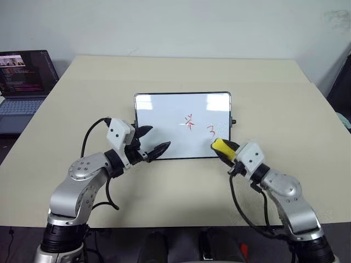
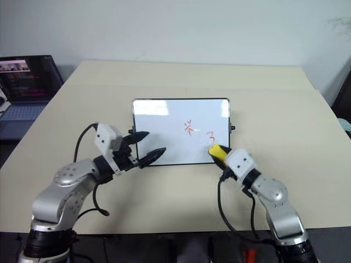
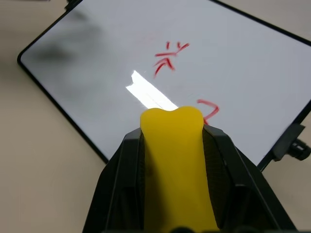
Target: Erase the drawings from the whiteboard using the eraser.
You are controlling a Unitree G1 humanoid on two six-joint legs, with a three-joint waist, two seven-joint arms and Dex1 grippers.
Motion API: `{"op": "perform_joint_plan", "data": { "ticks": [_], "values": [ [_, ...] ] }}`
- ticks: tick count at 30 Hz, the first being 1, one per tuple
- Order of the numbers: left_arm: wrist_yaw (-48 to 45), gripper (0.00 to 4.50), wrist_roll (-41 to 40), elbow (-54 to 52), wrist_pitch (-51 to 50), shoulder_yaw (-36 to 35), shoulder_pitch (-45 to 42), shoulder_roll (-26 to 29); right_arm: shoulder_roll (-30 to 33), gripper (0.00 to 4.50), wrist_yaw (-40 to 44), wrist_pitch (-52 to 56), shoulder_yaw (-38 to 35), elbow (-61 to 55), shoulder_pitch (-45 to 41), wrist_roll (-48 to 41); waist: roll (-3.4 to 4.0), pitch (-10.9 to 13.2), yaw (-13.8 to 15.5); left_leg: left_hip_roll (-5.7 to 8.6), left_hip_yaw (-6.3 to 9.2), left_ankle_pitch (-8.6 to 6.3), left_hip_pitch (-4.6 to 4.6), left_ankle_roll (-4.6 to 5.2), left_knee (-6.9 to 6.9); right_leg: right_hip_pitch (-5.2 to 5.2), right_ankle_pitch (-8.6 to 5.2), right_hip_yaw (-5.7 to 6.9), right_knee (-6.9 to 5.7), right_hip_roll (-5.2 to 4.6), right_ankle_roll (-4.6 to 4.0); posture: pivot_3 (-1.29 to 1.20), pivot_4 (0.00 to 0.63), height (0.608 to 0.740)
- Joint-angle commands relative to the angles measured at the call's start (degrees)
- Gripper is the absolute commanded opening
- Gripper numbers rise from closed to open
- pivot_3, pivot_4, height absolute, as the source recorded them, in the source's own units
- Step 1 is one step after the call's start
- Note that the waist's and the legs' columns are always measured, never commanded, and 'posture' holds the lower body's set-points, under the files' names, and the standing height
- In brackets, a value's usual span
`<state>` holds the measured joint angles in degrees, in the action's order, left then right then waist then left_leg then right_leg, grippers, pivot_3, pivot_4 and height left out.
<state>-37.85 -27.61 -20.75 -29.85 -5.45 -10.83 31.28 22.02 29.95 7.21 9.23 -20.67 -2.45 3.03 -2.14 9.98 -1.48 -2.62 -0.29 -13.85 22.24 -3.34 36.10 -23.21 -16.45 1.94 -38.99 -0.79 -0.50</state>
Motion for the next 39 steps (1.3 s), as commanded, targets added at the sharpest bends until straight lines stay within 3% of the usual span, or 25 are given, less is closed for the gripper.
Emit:
{"op": "perform_joint_plan", "data": {
  "ticks": [1, 13, 22, 33, 39],
  "values": [
    [0.9, 4.5, 0.5, -2.2, 1.5, -0.2, 0.1, -0.5, -0.5, 1.29, -1.0, -3.3, 0.6, -0.4, -0.3, 0.5, 0.0, 0.0, 0.0, 0.0, 0.01, 0.0, 0.0, 0.0, 0.0, 0.0, 0.0, 0.0, -0.01, 0.01, 0.0, 0.0, 0.15, 0.74],
    [2.5, 4.5, 0.0, -2.6, 4.6, -0.7, 2.1, -3.7, -1.9, 1.29, 0.2, -4.4, 2.7, 2.4, -8.2, 0.1, -0.01, 0.0, 0.1, -0.01, 0.04, 0.0, 0.0, -0.01, 0.02, 0.02, 0.01, 0.02, -0.02, 0.01, -0.01, 0.0, 0.15, 0.74],
    [1.5, 4.5, 2.6, -1.0, 5.0, 1.0, 1.1, -2.1, -3.1, 1.29, -0.3, -5.3, 4.3, 7.5, -16.1, 1.5, -0.01, 0.0, 0.1, 0.0, 0.02, 0.0, 0.0, 0.0, 0.03, 0.02, 0.14, 0.0, -0.02, 0.01, -0.24, 0.0, 0.15, 0.74],
    [-5.0, 4.5, 5.2, 4.3, 5.5, 5.7, -3.9, 1.5, -7.9, 1.29, -6.3, -9.5, 7.8, 27.2, -33.6, 10.3, -0.01, 0.0, 0.0, -0.01, 0.02, 0.01, -0.02, -0.01, 0.04, 0.02, 0.16, 0.01, -0.05, 0.07, -0.28, 0.0, 0.15, 0.74],
    [-5.3, 4.5, 5.6, 6.2, 4.8, 5.7, -6.0, 1.5, -8.4, 1.29, -7.0, -7.7, 8.2, 33.4, -36.9, 13.0, -0.01, 0.0, 0.0, -0.07, 0.03, 0.0, 0.07, -0.01, 0.03, 0.0, 0.17, 0.03, -0.02, 0.0, -0.29, 0.0, 0.15, 0.74]
  ]
}}
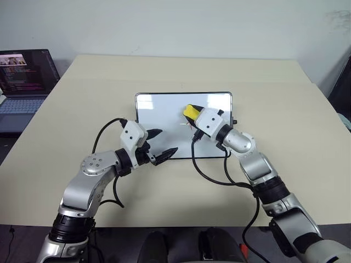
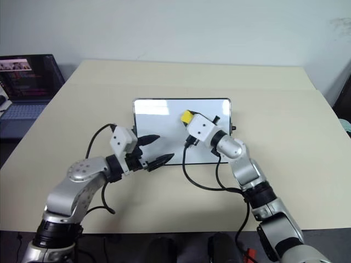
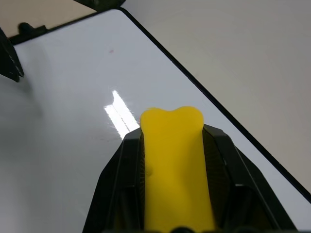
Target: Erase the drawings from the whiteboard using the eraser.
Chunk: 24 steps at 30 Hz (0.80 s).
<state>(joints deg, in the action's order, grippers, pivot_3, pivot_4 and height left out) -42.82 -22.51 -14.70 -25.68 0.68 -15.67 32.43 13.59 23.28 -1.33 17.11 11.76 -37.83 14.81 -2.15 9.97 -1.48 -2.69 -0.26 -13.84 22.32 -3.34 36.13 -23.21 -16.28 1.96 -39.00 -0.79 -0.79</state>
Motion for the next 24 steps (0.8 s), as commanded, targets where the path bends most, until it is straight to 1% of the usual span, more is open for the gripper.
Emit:
{"op": "perform_joint_plan", "data": {
  "ticks": [1, 7, 10, 13, 15, 20, 22, 24],
  "values": [
    [-0.3, 4.5, 0.6, 0.1, 0.6, -0.2, -1.4, 0.4, 0.1, 1.29, 0.2, 2.0, 0.5, 1.3, -1.4, 1.5, 0.0, 0.0, 0.0, 0.0, 0.0, 0.0, 0.01, 0.0, 0.0, 0.0, 0.0, 0.0, 0.0, -0.02, 0.0, 0.0, 0.15, 0.74],
    [-0.5, 4.5, 0.7, 0.0, -0.1, -0.3, -2.6, 0.3, 5.1, 1.29, 8.1, 6.1, 4.3, -0.3, 3.5, 3.8, -0.03, -0.1, 0.0, 0.01, 0.01, 0.0, -0.17, 0.01, 0.03, 0.11, 0.0, 0.0, -0.07, -0.07, 0.0, 0.0, 0.15, 0.74],
    [-0.6, 4.5, 0.9, 0.5, -0.1, -0.3, -2.9, 0.3, 6.8, 1.29, 9.3, 6.4, 5.6, -0.6, 4.1, 5.2, -0.03, -0.1, 0.0, 0.03, 0.02, 0.0, -0.54, 0.01, 0.03, 0.46, -0.01, 0.01, -0.06, -0.06, 0.02, 0.0, 0.15, 0.74],
    [-0.7, 4.5, 1.1, 1.1, -0.3, -0.4, -3.1, 0.3, 6.5, 1.29, 7.7, 6.6, 5.0, -0.4, 2.7, 5.6, -0.03, -0.1, 0.0, 0.03, 0.02, 0.0, -0.98, 0.01, 0.02, 0.9, -0.15, 0.03, -0.02, -0.03, 0.25, 0.0, 0.15, 0.74],
    [-0.5, 4.5, 1.1, 1.5, -0.6, -0.5, -3.4, 0.3, 5.5, 1.29, 4.1, 6.1, 3.6, 0.7, 0.7, 6.2, -0.03, -0.1, 0.0, 0.03, 0.02, 0.01, -1.23, 0.03, 0.01, 1.11, -0.15, 0.01, -0.03, -0.03, 0.26, 0.0, 0.15, 0.74],
    [-0.3, 4.5, 1.1, 1.3, -1.1, -0.6, -3.3, 0.2, 3.2, 1.29, -3.5, 4.7, 0.8, 2.8, -3.2, 6.3, -0.02, -0.1, 0.0, 0.03, -0.02, 0.11, -1.31, 0.12, 0.01, 1.15, -0.06, -0.03, -0.05, 0.01, 0.19, 0.0, 0.15, 0.74],
    [-0.1, 4.5, 1.0, 0.7, -1.4, -0.6, -2.9, 0.1, 2.8, 1.29, -4.2, 4.6, 0.5, 3.2, -4.1, 6.2, -0.02, -0.1, 0.0, 0.01, -0.02, 0.11, -1.26, 0.11, -0.02, 1.13, -0.06, -0.04, -0.02, 0.01, 0.18, 0.0, 0.15, 0.74],
    [0.0, 4.5, 0.9, 0.2, -1.6, -0.6, -2.5, 0.0, 3.0, 1.29, -2.2, 5.0, 1.5, 3.4, -4.0, 6.2, -0.02, -0.1, 0.0, 0.01, -0.02, 0.1, -1.17, 0.1, -0.05, 1.01, -0.07, -0.14, -0.01, 0.0, 0.18, 0.0, 0.15, 0.74]
  ]
}}
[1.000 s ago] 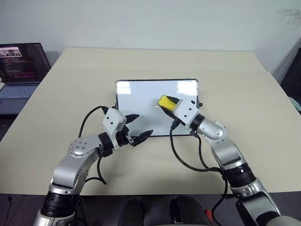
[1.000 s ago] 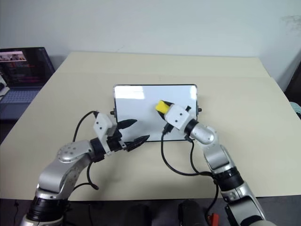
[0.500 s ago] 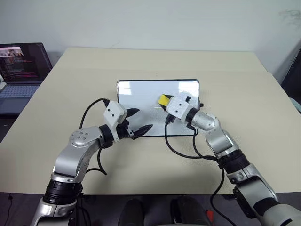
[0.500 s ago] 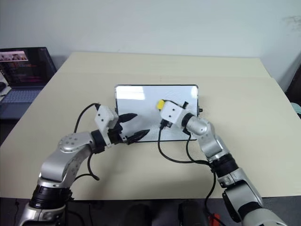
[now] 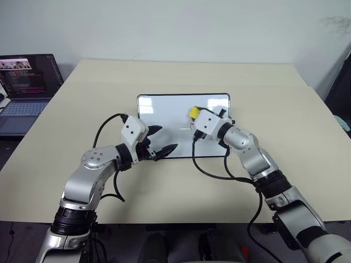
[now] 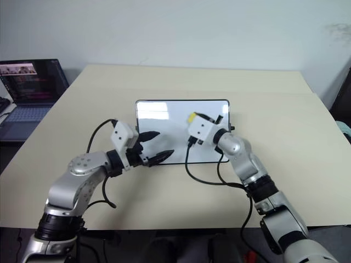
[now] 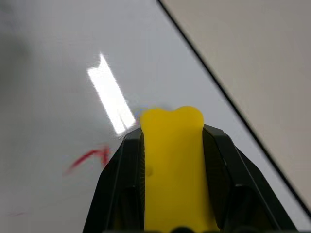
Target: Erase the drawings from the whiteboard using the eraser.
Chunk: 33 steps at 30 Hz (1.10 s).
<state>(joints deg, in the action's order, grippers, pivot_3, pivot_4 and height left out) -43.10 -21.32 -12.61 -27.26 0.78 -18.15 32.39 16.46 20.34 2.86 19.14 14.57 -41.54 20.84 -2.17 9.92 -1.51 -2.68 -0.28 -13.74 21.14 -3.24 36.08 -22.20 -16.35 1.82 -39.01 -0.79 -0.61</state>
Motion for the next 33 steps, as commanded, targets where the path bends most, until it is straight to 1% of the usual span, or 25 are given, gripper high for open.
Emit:
{"op": "perform_joint_plan", "data": {
  "ticks": [1, 7, 12, 16, 18, 22, 24, 31, 33],
  "values": [
    [0.4, 4.5, -0.3, -2.0, -0.1, -0.7, 0.1, 0.0, 0.4, 1.29, 2.1, 1.3, 0.1, 0.6, 0.0, 0.1, 0.0, 0.0, 0.0, 0.0, 0.0, -0.01, 0.03, 0.0, 0.0, -0.02, 0.0, -0.01, 0.01, -0.01, 0.0, 0.0, 0.15, 0.74],
    [0.6, 4.5, -0.5, -2.2, -0.2, -1.0, 0.2, -0.1, 4.1, 1.29, 11.5, 4.2, 4.2, -0.5, 3.9, 1.5, -0.01, 0.0, 0.0, -0.01, 0.05, -0.03, -0.01, -0.01, -0.03, 0.0, 0.0, -0.02, 0.03, -0.04, 0.01, 0.0, 0.15, 0.74],
    [0.8, 4.5, -0.6, -1.9, -0.1, -1.7, 0.1, -0.1, 6.5, 1.29, 14.3, 7.0, 5.7, -0.4, 4.7, 3.5, -0.02, 0.0, 0.0, -0.01, 0.05, -0.01, -0.27, 0.01, -0.01, 0.2, 0.01, -0.01, 0.01, -0.03, 0.03, 0.0, 0.15, 0.74],
    [0.8, 4.5, -0.7, -1.7, 0.0, -2.0, 0.2, 0.1, 7.6, 1.29, 16.0, 6.6, 7.0, -1.0, 4.6, 4.0, -0.07, -0.1, 0.0, -0.01, 0.06, 0.03, -0.39, 0.07, 0.02, 0.37, 0.05, 0.04, 0.01, -0.04, 0.09, 0.0, 0.15, 0.74],
    [0.8, 4.5, -0.7, -1.6, 0.0, -2.0, 0.2, 0.1, 7.5, 1.29, 14.5, 5.1, 7.0, -0.7, 3.9, 4.7, -0.08, -0.1, 0.0, -0.01, 0.06, 0.04, -0.39, 0.08, 0.02, 0.38, 0.05, 0.05, 0.01, -0.04, 0.09, 0.0, 0.15, 0.74],
    [0.7, 4.5, -0.7, -1.7, 0.0, -2.2, 0.5, 0.0, 4.5, 1.29, 5.2, 2.8, 3.1, 0.9, 0.9, 4.7, -0.07, -0.1, 0.0, -0.02, 0.05, 0.04, -0.38, 0.07, 0.02, 0.36, 0.05, 0.04, 0.01, -0.04, 0.09, 0.0, 0.15, 0.74],
    [0.7, 4.5, -0.8, -2.1, 0.0, -2.2, 0.9, 0.0, 3.6, 1.29, 2.8, 2.4, 1.8, 1.2, -0.1, 4.0, -0.07, -0.1, -0.1, -0.02, 0.05, 0.04, -0.35, 0.07, 0.02, 0.3, 0.07, 0.01, 0.01, -0.04, 0.1, 0.0, 0.15, 0.74],
    [0.9, 4.5, -1.1, -2.8, -0.2, -2.2, 1.6, -0.1, 4.0, 1.29, 5.7, 2.7, 2.9, 1.1, 1.0, 3.1, -0.07, -0.1, -0.1, -0.04, 0.02, 0.03, -0.16, 0.06, -0.07, 0.1, 0.04, -0.1, 0.08, -0.07, 0.07, 0.0, 0.15, 0.74],
    [0.9, 4.5, -1.1, -2.8, -0.2, -2.2, 1.6, -0.1, 4.7, 1.29, 8.9, 3.3, 4.1, 0.7, 1.9, 3.0, -0.07, -0.1, -0.1, -0.04, 0.02, 0.03, -0.18, 0.06, -0.08, 0.1, 0.04, -0.15, 0.08, -0.07, 0.07, 0.0, 0.15, 0.74]
  ]
}}
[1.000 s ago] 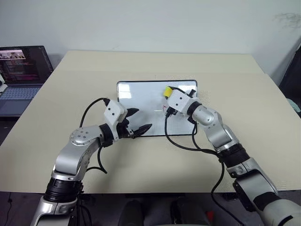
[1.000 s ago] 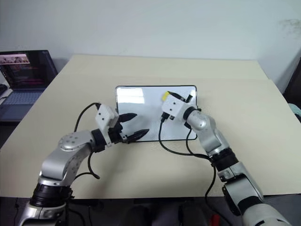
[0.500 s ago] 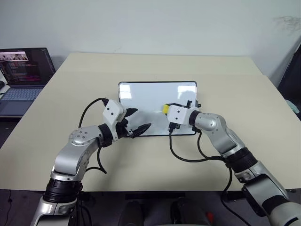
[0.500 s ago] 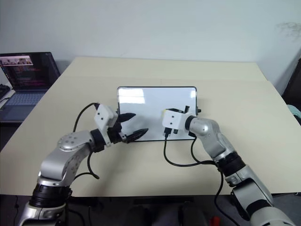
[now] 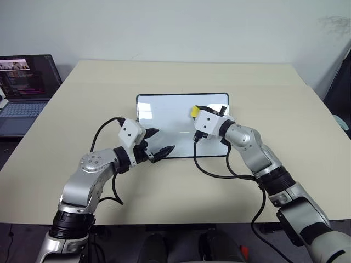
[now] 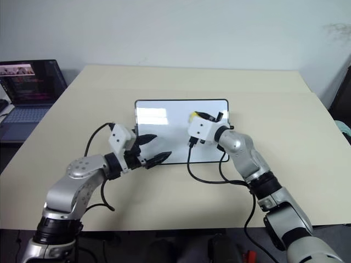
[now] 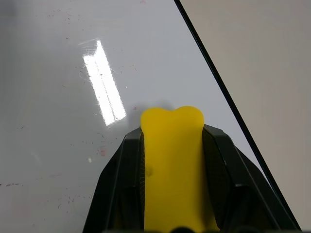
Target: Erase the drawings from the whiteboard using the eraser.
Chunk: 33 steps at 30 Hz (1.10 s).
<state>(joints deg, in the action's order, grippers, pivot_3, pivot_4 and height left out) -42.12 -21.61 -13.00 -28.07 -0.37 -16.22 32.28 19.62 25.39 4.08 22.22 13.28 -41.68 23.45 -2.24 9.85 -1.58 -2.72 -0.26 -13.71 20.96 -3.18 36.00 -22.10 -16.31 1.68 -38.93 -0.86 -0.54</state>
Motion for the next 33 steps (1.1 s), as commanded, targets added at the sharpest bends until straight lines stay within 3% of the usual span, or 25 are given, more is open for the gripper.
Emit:
{"op": "perform_joint_plan", "data": {
  "ticks": [1, 8, 18, 25, 29, 33],
  "values": [
    [-0.1, 4.5, -0.8, -2.4, 0.5, -1.1, -0.3, 0.0, 2.2, 1.29, 6.1, 2.4, 1.9, 1.5, 2.8, 0.4, 0.0, 0.0, 0.0, 0.0, 0.0, 0.0, -0.01, 0.0, 0.0, 0.0, 0.0, 0.0, 0.0, 0.0, 0.0, 0.0, 0.15, 0.74],
    [0.1, 4.5, -0.8, -2.2, 0.6, -1.1, -0.4, -0.1, 4.0, 1.29, 13.4, 3.5, 4.2, -0.5, 5.4, 1.0, -0.02, 0.0, -0.1, 0.0, 0.01, 0.0, -0.1, 0.01, 0.0, 0.03, 0.01, -0.02, -0.02, 0.01, 0.02, 0.0, 0.15, 0.74],
    [0.0, 4.5, -0.9, -2.2, 0.7, -1.1, -0.3, -0.1, 1.2, 1.29, 7.8, 0.1, 0.3, -0.4, 3.1, -0.8, -0.01, 0.0, -0.2, 0.0, -0.02, 0.0, -0.11, 0.01, 0.0, -0.02, 0.03, -0.11, -0.03, 0.04, 0.06, 0.0, 0.15, 0.74],
    [0.1, 4.5, -1.0, -3.0, 1.0, -1.3, 0.3, -0.1, -1.2, 1.29, 11.0, 0.9, -6.2, -9.4, 6.3, -12.7, 0.0, 0.2, -0.1, -0.04, -0.09, -0.02, 0.25, -0.02, -0.1, -0.32, 0.01, -0.2, 0.08, 0.04, 0.06, 0.0, 0.15, 0.74],
    [0.0, 4.5, -1.3, -4.3, 1.0, -1.0, 0.6, -0.3, -0.9, 1.28, 10.0, 2.9, -11.5, -12.9, 9.2, -17.3, 0.0, 0.2, 0.1, -0.03, -0.12, -0.04, 1.36, -0.05, -0.03, -1.34, 0.06, -0.27, 0.02, -0.01, 0.04, 0.0, 0.15, 0.74],
    [-0.3, 4.5, -1.4, -5.7, 0.9, -0.1, 0.3, -0.4, -0.1, 1.28, 11.0, 6.9, -16.2, -20.1, 15.1, -23.2, 0.0, 0.2, 0.2, -0.01, -0.09, -0.27, 1.57, -0.18, -0.04, -1.43, 0.01, -0.24, 0.18, -0.07, 0.1, 0.0, 0.15, 0.74]
  ]
}}
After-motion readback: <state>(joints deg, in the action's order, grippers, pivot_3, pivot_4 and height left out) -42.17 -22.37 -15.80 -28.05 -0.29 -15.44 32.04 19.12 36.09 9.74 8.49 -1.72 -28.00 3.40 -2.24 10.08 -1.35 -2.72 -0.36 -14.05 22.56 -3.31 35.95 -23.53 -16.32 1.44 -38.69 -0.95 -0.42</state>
